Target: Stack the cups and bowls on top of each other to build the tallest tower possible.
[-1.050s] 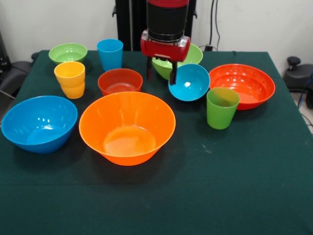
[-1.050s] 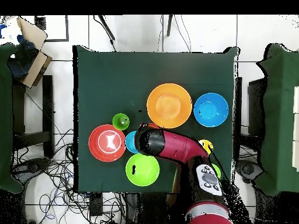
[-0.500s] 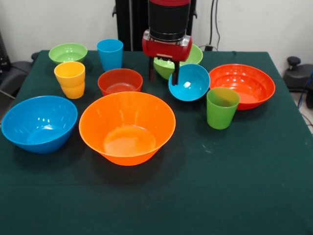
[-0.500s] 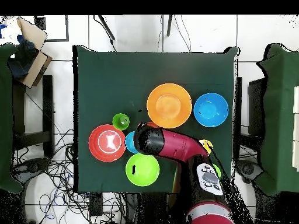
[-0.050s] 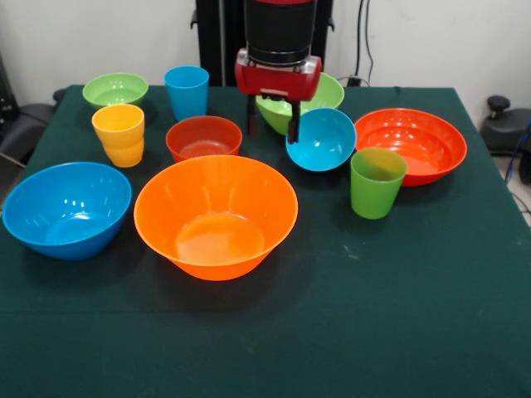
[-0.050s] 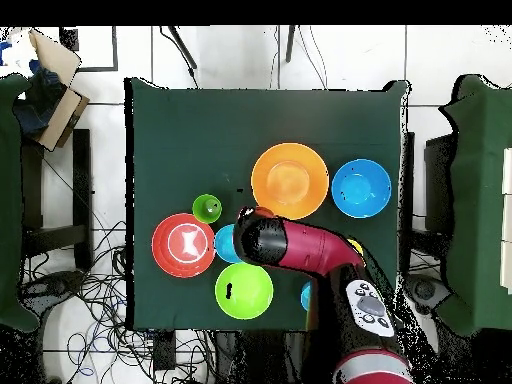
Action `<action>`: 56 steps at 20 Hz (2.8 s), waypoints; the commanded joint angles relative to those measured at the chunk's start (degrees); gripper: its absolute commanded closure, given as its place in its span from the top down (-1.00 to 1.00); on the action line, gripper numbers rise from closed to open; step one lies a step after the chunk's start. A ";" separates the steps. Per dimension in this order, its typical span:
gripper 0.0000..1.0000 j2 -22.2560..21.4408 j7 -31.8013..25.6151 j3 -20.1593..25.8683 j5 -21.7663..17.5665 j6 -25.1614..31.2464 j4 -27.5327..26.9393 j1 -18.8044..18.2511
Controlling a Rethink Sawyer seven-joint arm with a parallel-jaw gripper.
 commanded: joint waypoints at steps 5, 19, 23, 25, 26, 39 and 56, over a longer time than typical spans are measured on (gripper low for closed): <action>1.00 -7.43 2.90 4.60 -2.74 3.90 2.81 3.14; 1.00 -0.06 21.30 -8.91 9.01 3.71 -8.19 19.54; 1.00 5.29 24.35 -12.80 13.49 4.03 -14.15 23.98; 1.00 8.22 25.68 -13.80 15.34 4.00 -16.98 25.70; 1.00 9.19 26.62 -14.68 16.03 4.39 -18.04 26.67; 1.00 15.51 32.19 -21.14 18.34 4.82 -23.99 31.60; 1.00 15.39 34.99 -20.04 22.20 5.92 -20.23 34.14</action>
